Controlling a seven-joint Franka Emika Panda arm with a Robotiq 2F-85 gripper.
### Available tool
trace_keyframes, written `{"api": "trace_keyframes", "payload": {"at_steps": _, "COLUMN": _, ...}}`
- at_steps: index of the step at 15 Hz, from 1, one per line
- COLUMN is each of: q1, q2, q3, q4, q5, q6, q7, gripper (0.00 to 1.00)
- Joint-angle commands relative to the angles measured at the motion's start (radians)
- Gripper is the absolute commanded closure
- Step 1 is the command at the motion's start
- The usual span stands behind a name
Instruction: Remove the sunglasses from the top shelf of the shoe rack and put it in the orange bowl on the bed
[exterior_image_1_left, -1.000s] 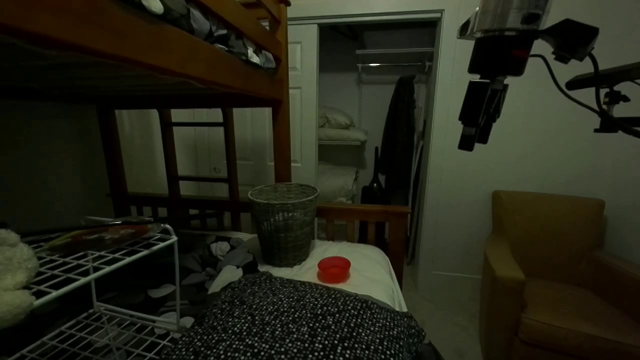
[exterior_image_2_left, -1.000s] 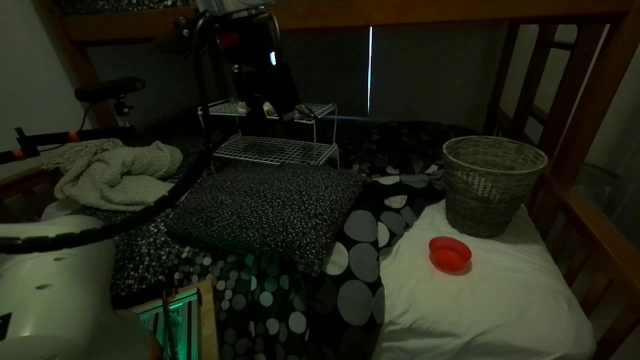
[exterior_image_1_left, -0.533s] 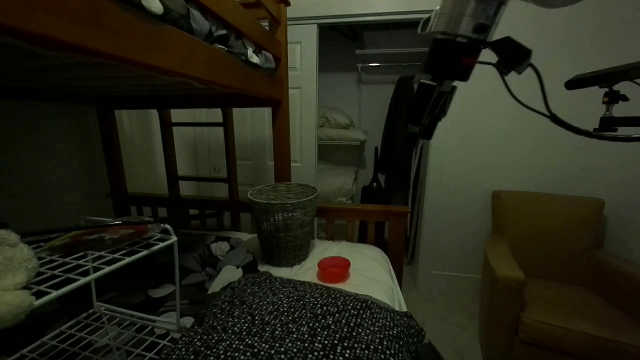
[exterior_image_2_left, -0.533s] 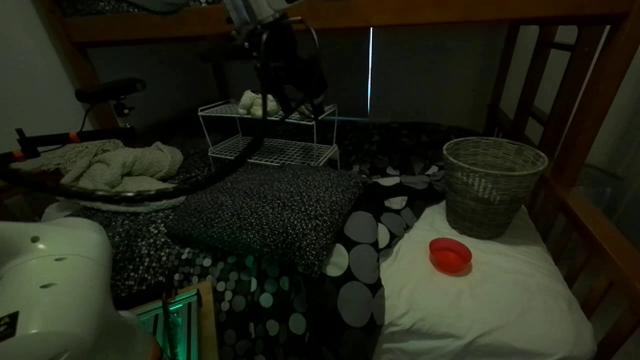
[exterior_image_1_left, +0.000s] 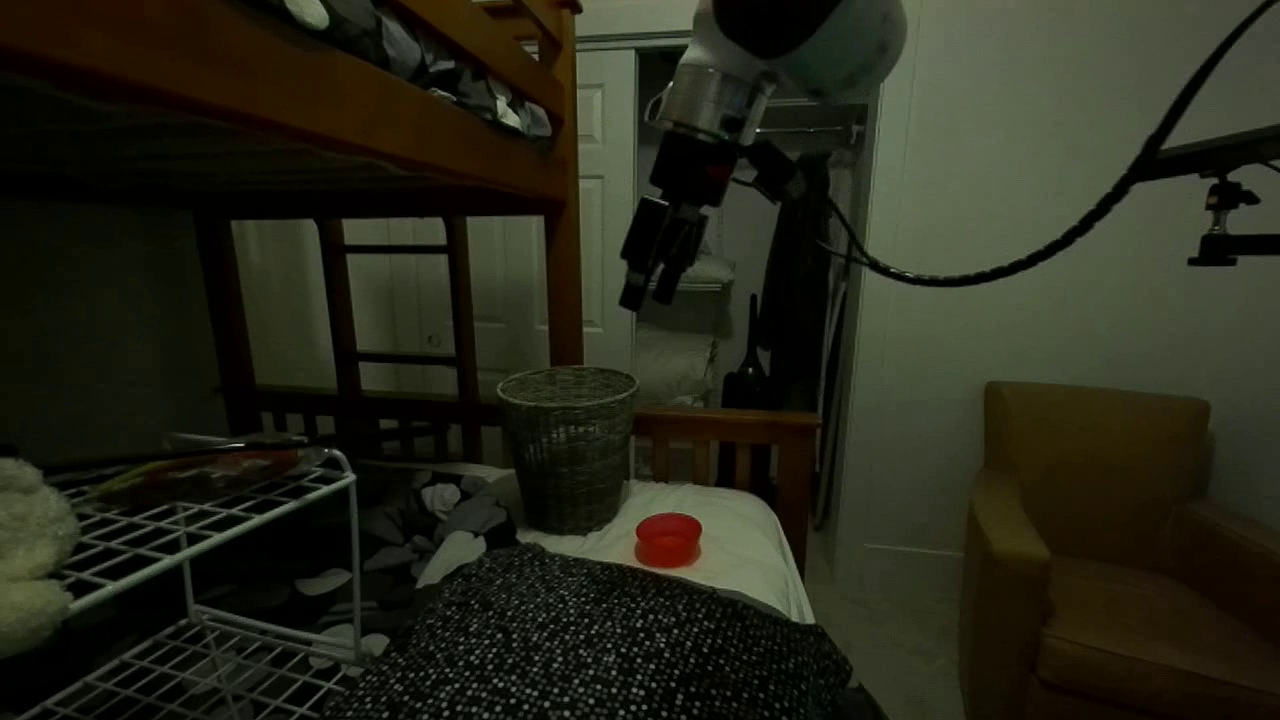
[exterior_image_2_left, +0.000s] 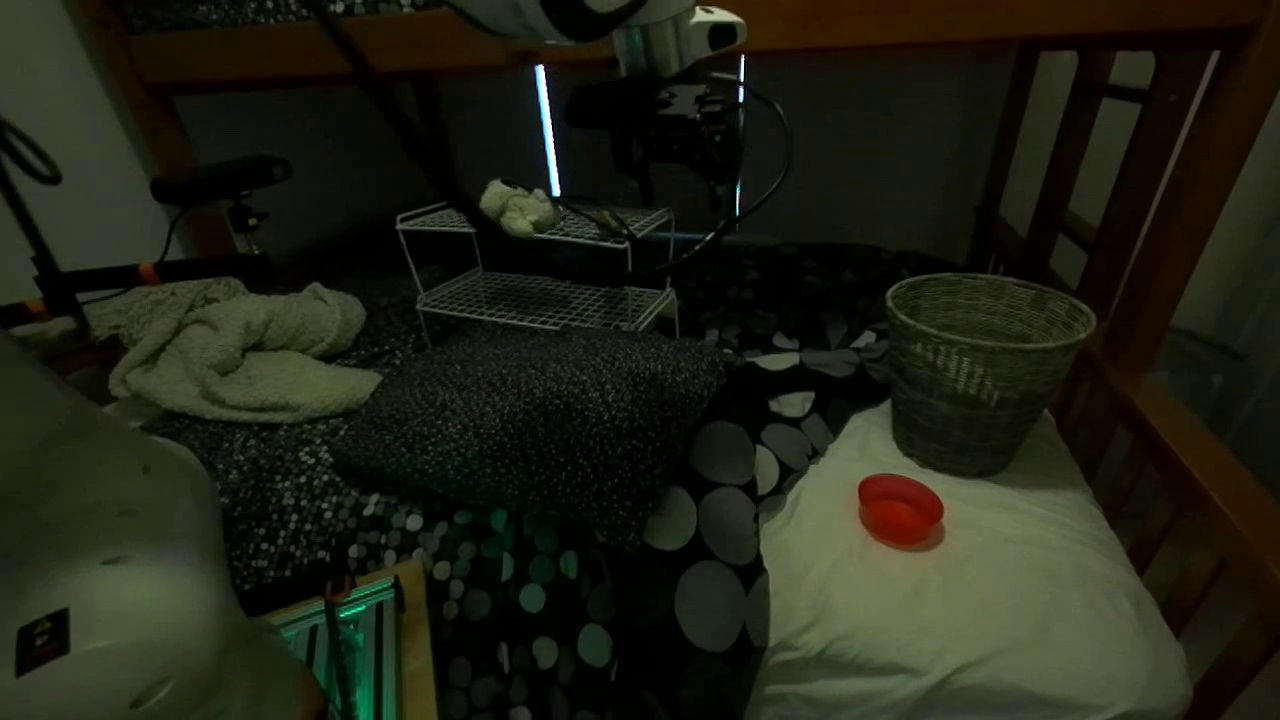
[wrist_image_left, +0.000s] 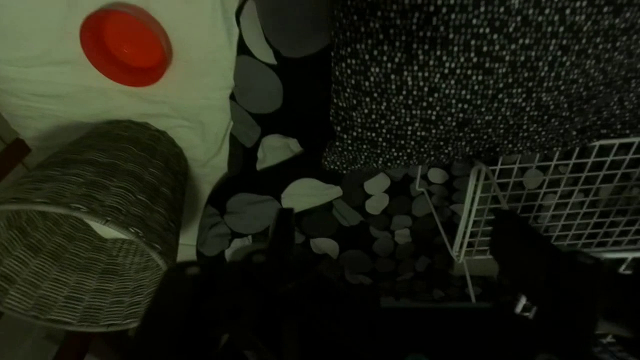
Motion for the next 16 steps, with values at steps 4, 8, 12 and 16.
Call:
{"api": "trace_keyframes", "payload": {"at_steps": 4, "q1": -0.017, "q2": 0.075, "q3": 0.019, "q4": 0.083, "q5": 0.007, "q6": -0.024, "q7": -0.001, "gripper": 0.00}}
{"api": "trace_keyframes", "payload": {"at_steps": 8, "q1": 0.040, "q2": 0.143, "q3": 0.103, "q4": 0.133, "q5": 0.038, "q6": 0.033, "q7": 0.085, "gripper": 0.00}}
{"api": "trace_keyframes", "payload": {"at_steps": 12, "q1": 0.108, "q2": 0.199, "q3": 0.220, "q4": 0.199, "q5": 0.051, "q6": 0.087, "q7": 0.202, "gripper": 0.00}}
{"api": "trace_keyframes", "payload": {"at_steps": 16, "q1": 0.137, "q2": 0.238, "q3": 0.265, "q4": 0.187, "q5": -0.011, "q6": 0.203, "q7": 0.378, "gripper": 0.00}}
